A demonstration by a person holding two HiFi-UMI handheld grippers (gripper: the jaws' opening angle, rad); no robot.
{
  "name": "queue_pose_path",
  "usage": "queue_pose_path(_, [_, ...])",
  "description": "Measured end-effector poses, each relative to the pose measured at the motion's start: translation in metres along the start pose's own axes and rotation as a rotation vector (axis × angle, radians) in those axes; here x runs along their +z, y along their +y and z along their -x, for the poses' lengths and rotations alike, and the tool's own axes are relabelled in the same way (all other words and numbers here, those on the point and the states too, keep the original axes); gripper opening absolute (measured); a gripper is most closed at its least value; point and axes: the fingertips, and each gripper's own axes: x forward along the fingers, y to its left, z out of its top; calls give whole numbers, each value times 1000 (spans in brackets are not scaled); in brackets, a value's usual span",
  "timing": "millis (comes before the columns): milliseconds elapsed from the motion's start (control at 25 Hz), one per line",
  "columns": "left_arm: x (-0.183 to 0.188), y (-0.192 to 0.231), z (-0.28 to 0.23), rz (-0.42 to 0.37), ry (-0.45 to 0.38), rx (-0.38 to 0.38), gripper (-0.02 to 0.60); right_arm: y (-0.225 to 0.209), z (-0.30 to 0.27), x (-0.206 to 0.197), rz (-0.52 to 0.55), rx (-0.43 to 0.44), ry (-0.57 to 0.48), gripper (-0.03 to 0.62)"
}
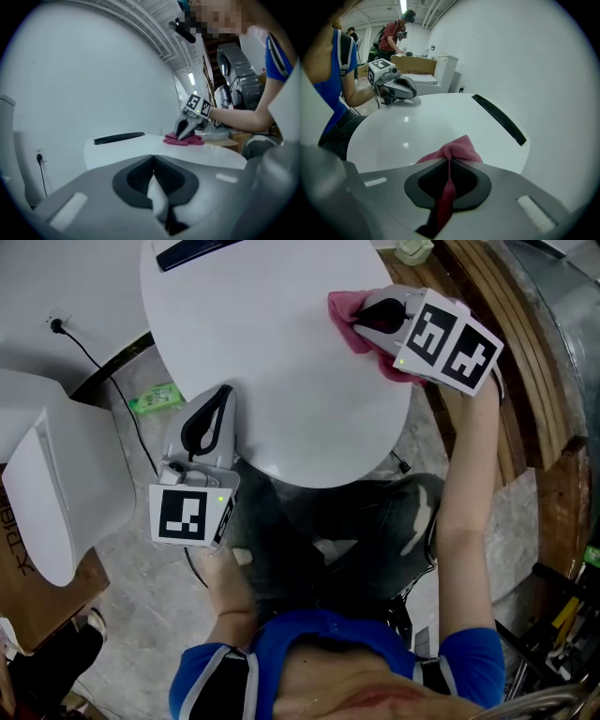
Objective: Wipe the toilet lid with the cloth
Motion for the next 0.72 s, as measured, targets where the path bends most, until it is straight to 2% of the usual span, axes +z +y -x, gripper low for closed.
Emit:
queue_pose_path(480, [2,1,0,3,-11,3,3,10,-9,24,41,42,-24,11])
queue_pose_path(720, [-5,-1,2,6,32,0,3,16,-14,38,65,64,-38,11])
